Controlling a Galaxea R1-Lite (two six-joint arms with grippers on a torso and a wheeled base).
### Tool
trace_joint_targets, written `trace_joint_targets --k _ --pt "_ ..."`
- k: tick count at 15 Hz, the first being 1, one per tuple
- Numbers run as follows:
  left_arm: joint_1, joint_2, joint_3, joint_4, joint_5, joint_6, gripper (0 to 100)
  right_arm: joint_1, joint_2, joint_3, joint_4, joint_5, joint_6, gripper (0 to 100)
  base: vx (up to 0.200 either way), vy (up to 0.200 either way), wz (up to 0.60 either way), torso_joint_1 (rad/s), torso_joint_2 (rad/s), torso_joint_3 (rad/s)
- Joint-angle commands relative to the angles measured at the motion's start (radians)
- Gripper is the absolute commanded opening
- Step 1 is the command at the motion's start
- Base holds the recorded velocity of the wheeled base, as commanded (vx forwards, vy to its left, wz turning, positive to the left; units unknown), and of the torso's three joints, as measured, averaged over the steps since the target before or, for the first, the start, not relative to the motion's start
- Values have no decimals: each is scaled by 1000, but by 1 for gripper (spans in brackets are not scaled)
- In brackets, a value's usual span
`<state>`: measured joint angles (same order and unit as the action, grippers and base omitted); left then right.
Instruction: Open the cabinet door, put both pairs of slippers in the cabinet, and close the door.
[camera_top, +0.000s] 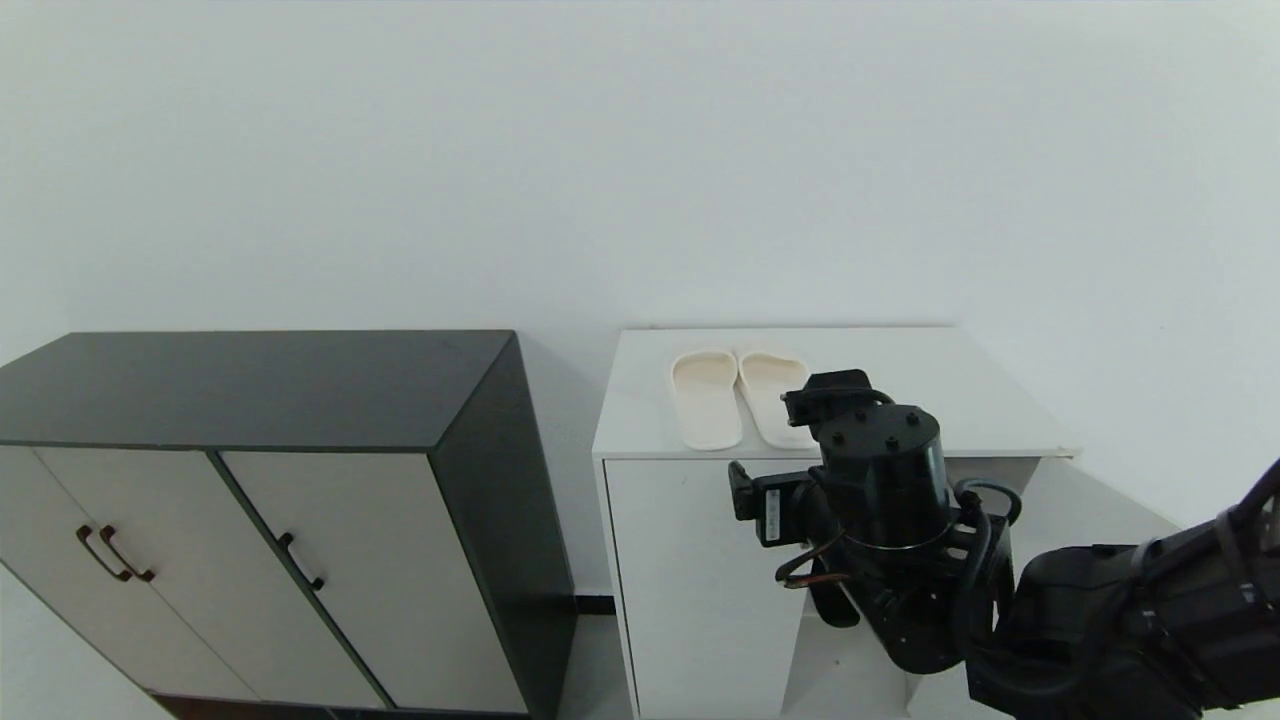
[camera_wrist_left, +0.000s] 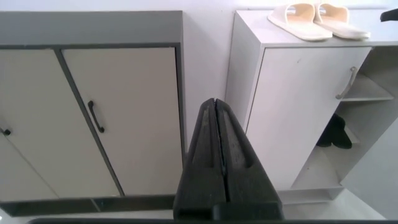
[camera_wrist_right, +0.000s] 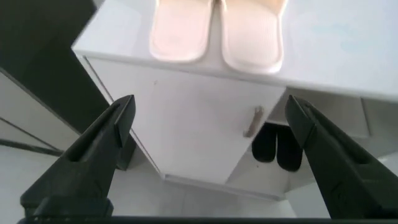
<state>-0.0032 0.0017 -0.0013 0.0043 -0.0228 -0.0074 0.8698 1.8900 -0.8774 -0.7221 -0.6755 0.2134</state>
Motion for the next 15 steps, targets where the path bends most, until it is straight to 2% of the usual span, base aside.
trace_joint_targets --k 1,8,12,15 --pt "0 1 0 0 0 0 0 -3 9 -3 0 1 1 100 200 0 0 -22 -2 12" --pt "0 1 0 0 0 0 0 -15 73 -15 -23 11 18 100 200 0 0 9 3 -1" --pt "0 1 1 0 0 0 0 -28 181 -31 -146 42 11 100 0 0 0 0 0 0" --pt "0 1 1 0 0 0 0 -38 205 -84 -148 53 1 100 0 0 0 0 0 0"
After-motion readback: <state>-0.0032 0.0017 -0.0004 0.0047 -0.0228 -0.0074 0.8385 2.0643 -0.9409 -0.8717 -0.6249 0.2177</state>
